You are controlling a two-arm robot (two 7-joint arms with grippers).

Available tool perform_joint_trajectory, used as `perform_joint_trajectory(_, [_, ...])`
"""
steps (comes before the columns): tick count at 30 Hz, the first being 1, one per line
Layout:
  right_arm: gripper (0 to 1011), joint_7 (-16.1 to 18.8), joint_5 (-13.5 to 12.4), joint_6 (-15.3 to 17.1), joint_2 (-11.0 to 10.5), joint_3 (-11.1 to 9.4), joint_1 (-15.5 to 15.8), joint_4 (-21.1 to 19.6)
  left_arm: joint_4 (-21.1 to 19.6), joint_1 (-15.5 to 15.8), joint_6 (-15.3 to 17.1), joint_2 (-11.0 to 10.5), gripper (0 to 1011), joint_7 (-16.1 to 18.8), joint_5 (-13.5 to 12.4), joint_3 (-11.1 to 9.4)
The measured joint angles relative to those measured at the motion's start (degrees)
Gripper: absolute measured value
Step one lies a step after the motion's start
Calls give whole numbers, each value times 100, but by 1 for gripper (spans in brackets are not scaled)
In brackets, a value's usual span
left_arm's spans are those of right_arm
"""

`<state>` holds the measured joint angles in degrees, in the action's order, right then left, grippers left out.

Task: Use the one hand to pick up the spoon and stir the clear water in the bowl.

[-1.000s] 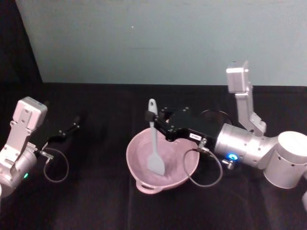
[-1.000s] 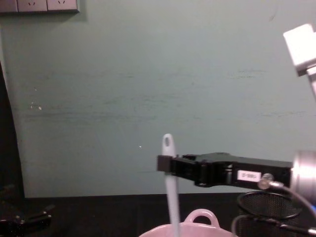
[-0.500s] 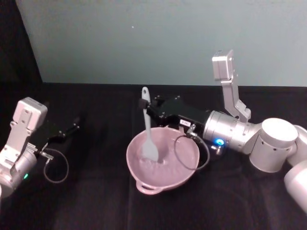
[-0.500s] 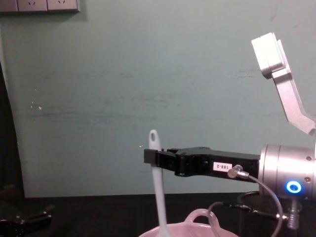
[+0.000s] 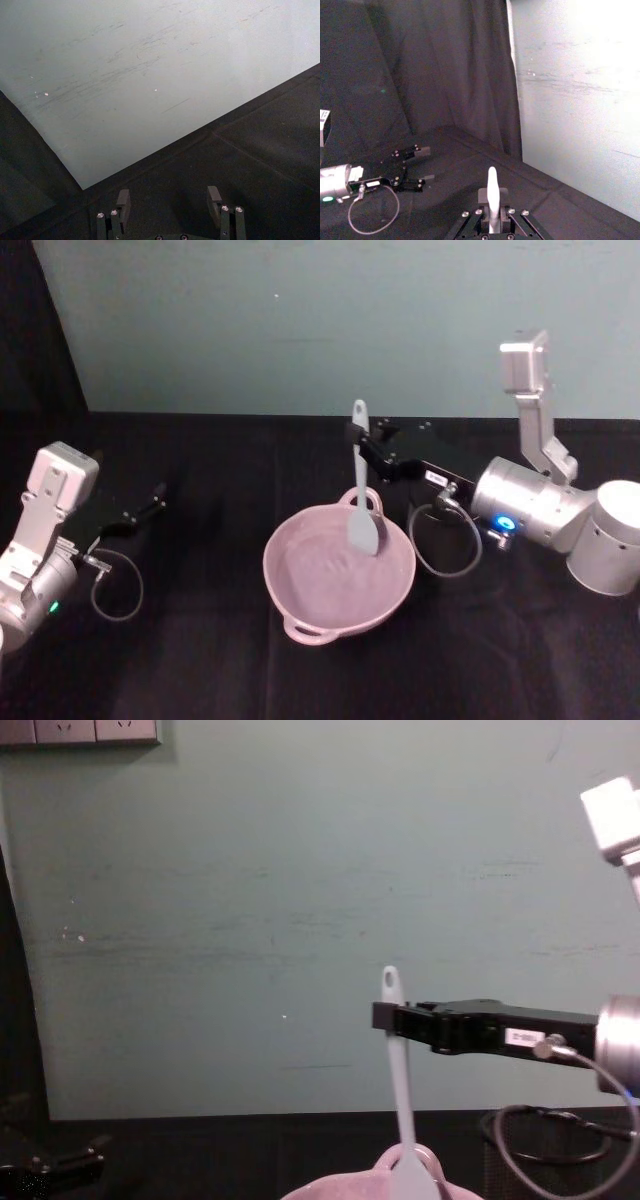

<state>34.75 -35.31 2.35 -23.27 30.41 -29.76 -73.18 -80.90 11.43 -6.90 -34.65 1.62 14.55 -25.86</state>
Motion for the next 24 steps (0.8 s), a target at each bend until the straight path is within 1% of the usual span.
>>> perform_joint_trajectory(3, [121,-31,-21,53,-121,-60,124,-198,0,0,0,0,1005,0,0,0])
perform_joint_trajectory(5, [121,-39,-22,114,-208,-71,215,-359,0,0,0,0,1005,0,0,0])
perform_joint_trajectory(6, [121,-39,-22,114,-208,-71,215,-359,0,0,0,0,1005,0,0,0])
perform_joint_trajectory(8, [121,-41,-23,165,-278,-71,294,-519,0,0,0,0,1005,0,0,0])
perform_joint_trajectory(9, [120,-40,-23,201,-316,-66,344,-625,0,0,0,0,1005,0,0,0])
perform_joint_trajectory(13, [121,1,-25,276,-346,22,396,-787,0,0,0,0,1005,0,0,0])
perform_joint_trajectory(16, [121,89,-26,329,-297,144,376,-818,0,0,0,0,1005,0,0,0])
perform_joint_trajectory(20, [121,226,-15,363,-127,361,241,-721,0,-1,0,0,1005,0,0,0])
perform_joint_trajectory(21, [121,226,-15,363,-127,361,241,-721,0,0,0,0,1005,0,0,0])
perform_joint_trajectory(23, [121,278,6,345,21,476,122,-564,0,0,0,0,1005,0,0,0])
perform_joint_trajectory(24, [121,287,10,333,52,494,95,-523,0,0,0,0,1005,0,0,0])
